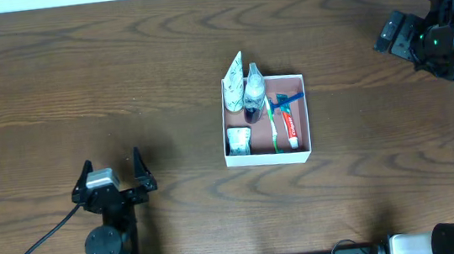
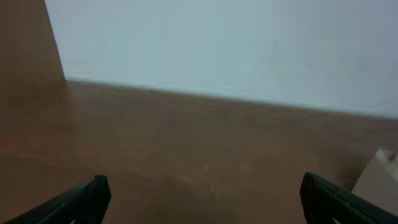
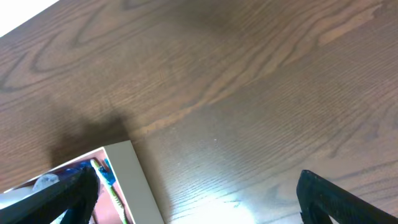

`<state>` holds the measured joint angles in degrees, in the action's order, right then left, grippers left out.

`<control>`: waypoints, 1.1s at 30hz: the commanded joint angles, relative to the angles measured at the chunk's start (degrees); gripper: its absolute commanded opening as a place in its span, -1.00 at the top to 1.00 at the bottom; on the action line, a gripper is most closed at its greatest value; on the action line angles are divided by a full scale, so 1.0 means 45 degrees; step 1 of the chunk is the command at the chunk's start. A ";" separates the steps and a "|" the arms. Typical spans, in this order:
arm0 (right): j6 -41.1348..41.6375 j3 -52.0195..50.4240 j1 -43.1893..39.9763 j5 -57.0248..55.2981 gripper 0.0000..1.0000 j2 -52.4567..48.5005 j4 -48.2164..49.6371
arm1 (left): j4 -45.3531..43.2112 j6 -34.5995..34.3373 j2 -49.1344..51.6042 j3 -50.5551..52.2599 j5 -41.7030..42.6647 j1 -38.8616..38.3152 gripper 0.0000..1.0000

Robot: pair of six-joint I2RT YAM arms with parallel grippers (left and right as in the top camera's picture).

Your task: Pack container

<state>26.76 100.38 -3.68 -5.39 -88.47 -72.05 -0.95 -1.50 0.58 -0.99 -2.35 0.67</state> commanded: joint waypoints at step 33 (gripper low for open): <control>0.0136 0.0068 0.0000 -0.0087 -0.99 -0.0005 0.0000 | 0.1107 0.0092 -0.0078 0.0170 -0.0005 0.0053 -0.96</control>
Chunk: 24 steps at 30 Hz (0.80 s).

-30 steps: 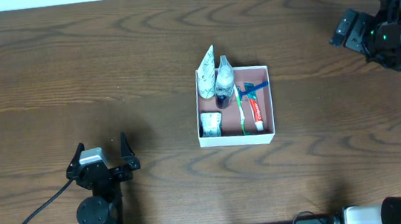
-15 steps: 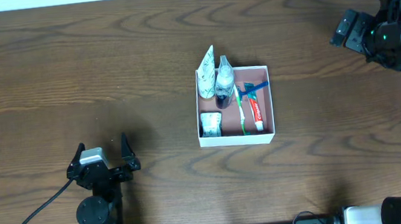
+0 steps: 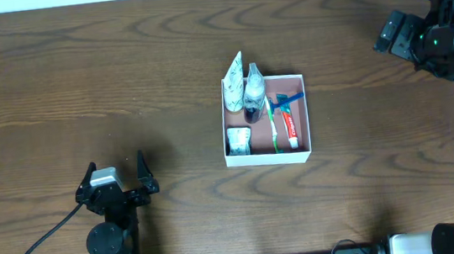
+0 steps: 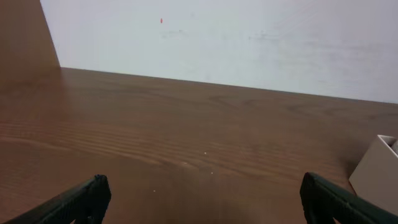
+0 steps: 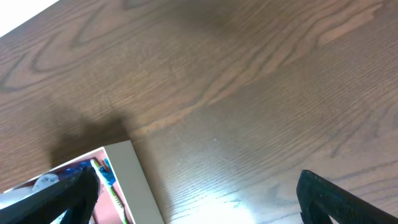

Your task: Pack container

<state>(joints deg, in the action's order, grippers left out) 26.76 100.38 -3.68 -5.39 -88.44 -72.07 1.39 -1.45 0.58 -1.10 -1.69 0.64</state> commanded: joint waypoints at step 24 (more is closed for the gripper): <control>0.1321 -0.9481 0.1379 -0.0942 -0.99 0.9272 0.9214 | 0.0588 0.0083 -0.0078 0.0194 -0.0146 0.0058 -0.96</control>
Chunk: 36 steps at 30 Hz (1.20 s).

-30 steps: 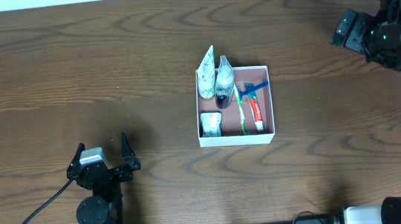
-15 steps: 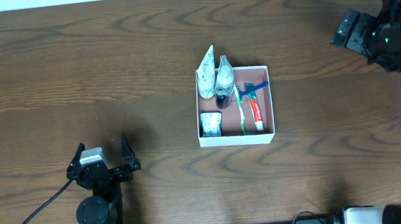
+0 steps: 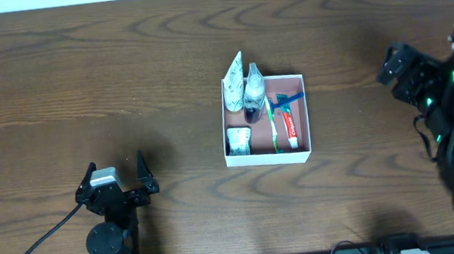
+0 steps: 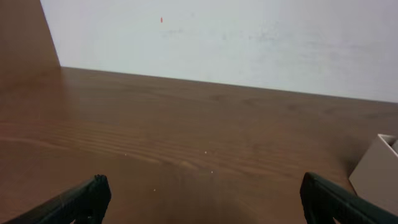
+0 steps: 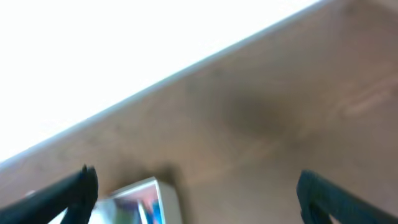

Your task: Pack container

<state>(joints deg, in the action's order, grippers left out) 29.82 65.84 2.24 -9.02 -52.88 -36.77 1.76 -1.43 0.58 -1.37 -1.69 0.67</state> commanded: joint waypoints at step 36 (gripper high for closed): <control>-0.4439 -1.4566 -0.0986 0.4153 -0.99 1.0962 0.7626 | 0.0505 0.0078 -0.0078 0.0253 -0.0146 0.0053 -0.96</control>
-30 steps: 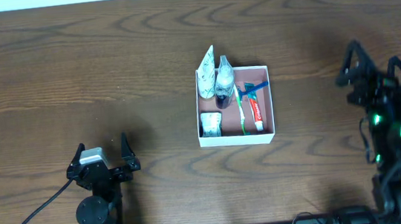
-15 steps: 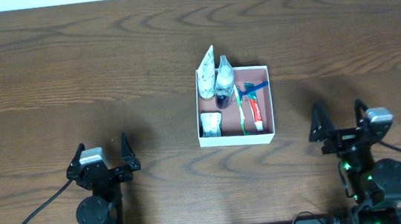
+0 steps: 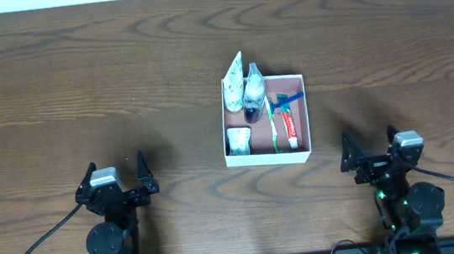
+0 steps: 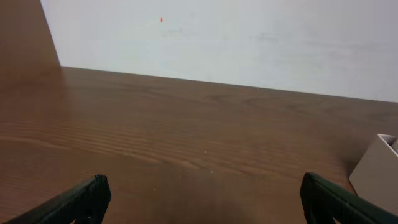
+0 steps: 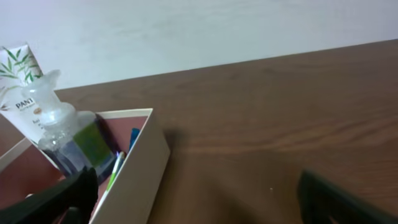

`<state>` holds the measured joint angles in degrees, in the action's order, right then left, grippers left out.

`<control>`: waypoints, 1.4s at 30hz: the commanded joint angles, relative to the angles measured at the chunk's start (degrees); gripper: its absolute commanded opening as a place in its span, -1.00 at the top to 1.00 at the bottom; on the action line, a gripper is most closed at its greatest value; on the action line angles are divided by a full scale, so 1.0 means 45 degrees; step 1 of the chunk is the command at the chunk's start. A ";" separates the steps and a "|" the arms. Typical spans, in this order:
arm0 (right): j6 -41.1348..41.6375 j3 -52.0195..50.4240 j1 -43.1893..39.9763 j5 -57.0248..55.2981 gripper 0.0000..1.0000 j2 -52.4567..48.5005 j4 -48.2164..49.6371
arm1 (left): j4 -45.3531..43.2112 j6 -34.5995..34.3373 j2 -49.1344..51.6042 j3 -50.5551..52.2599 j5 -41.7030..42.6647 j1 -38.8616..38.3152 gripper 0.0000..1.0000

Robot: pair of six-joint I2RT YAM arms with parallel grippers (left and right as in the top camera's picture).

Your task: Pack container

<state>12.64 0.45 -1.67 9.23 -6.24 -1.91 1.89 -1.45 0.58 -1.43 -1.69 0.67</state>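
A white open box (image 3: 300, 117) sits mid-table, its wall also in the right wrist view (image 5: 140, 165). Inside stand a white tube (image 3: 234, 77) and a clear bottle (image 3: 253, 93), seen again as the tube (image 5: 22, 74) and bottle (image 5: 62, 127). A toothbrush (image 3: 274, 126), a toothpaste (image 3: 289, 125) and a small white packet (image 3: 238, 140) lie in it. My left gripper (image 3: 114, 174) rests open at the front left, nothing between its fingers (image 4: 81, 198). My right gripper (image 3: 374, 147) rests open at the front right, just right of the box.
The wooden table (image 3: 79, 83) runs to a pale wall (image 4: 217, 37) at the back. A black cable (image 3: 33, 249) trails from the left arm's base at the front edge. The box corner (image 4: 376, 168) shows at the right of the left wrist view.
My right arm has come down from the far right of the table to a low rest at the front right, facing the box. The left arm and the box contents are unchanged.
My left gripper sat open at the front left and shifted slightly nearer the front edge. My right arm stayed raised at the back right, then was blurred further forward along the right edge, and now rests low at the front right. The box contents never changed.
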 commanded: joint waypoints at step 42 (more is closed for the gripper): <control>-0.2074 -0.0029 -0.0117 -0.0189 -0.99 0.1326 -0.0340 | 0.0476 0.0083 -0.0078 0.0267 -0.0146 0.0053 -0.96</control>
<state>4.05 0.45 -1.67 8.97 -0.73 -3.16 1.89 -1.45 0.58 -1.43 -1.69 0.67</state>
